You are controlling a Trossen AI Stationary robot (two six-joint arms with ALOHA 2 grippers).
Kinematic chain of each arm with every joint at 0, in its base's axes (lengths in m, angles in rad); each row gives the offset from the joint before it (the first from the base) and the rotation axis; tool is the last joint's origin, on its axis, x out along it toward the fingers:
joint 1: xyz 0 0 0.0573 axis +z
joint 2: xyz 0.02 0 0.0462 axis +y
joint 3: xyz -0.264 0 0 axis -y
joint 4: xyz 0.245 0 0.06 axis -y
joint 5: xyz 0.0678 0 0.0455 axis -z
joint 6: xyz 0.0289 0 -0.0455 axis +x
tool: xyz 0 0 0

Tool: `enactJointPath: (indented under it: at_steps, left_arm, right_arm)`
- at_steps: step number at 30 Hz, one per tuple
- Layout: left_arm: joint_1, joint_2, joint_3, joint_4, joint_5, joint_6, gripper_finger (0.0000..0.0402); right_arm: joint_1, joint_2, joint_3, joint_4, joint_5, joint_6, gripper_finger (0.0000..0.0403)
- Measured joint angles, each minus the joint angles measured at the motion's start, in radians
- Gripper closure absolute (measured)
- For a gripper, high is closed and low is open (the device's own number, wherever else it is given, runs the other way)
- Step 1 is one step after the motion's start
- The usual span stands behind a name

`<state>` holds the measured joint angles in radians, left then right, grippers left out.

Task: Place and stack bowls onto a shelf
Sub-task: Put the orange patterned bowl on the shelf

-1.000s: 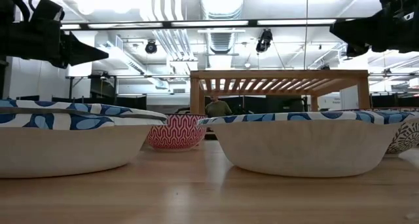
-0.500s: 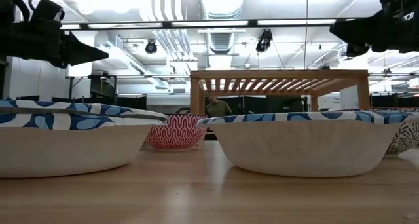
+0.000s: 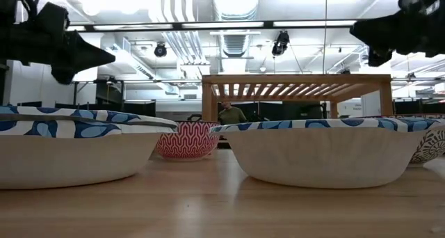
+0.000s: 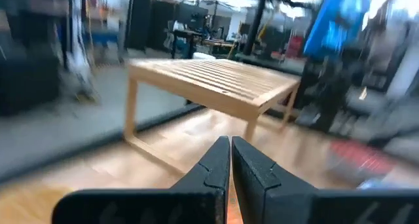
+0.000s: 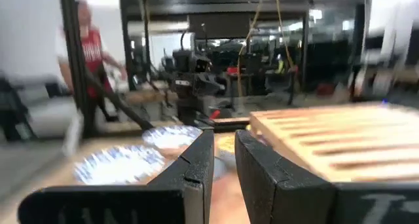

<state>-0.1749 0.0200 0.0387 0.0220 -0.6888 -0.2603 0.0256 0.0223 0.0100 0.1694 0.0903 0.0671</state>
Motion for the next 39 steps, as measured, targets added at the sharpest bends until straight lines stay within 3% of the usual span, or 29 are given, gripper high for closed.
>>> enactJointPath:
  at_steps: [4, 9, 14, 17, 22, 26, 31, 39]
  left_arm:
    - [0.0, 0.0, 0.0, 0.011, -0.017, -0.242, 0.0402]
    - [0.0, 0.0, 0.0, 0.067, -0.196, -0.264, 0.0402]
    - [0.0, 0.003, 0.0, 0.069, -0.206, -0.303, 0.0402]
    - [0.0, 0.005, 0.0, 0.107, -0.135, -0.283, 0.0402]
    - [-0.001, 0.014, 0.0, 0.344, 0.13, -0.139, 0.0402]
    - [-0.001, 0.037, 0.021, 0.418, 0.224, -0.078, 0.0402]
    - [0.0, 0.097, 0.147, 0.173, 0.228, -0.07, 0.0402]
    - [0.0, 0.313, 0.436, -0.485, 0.223, -0.007, 0.0402]
  right_arm:
    - [0.0, 0.0, 0.0, 0.001, 0.0, 0.147, 0.0349]
    - [0.0, 0.001, 0.0, 0.07, -0.017, 0.217, 0.0349]
    - [0.026, 0.035, 0.0, 0.212, -0.083, 0.255, 0.0349]
    - [0.06, 0.083, 0.0, 0.299, -0.096, 0.256, 0.0349]
    - [0.101, 0.186, 0.005, 0.417, -0.085, 0.283, 0.0349]
    - [0.114, 0.286, 0.077, 0.412, -0.034, 0.315, 0.0349]
    - [0.114, 0.425, 0.205, 0.406, -0.038, 0.317, 0.0349]
    - [0.112, 0.554, 0.457, 0.18, 0.016, 0.353, 0.0349]
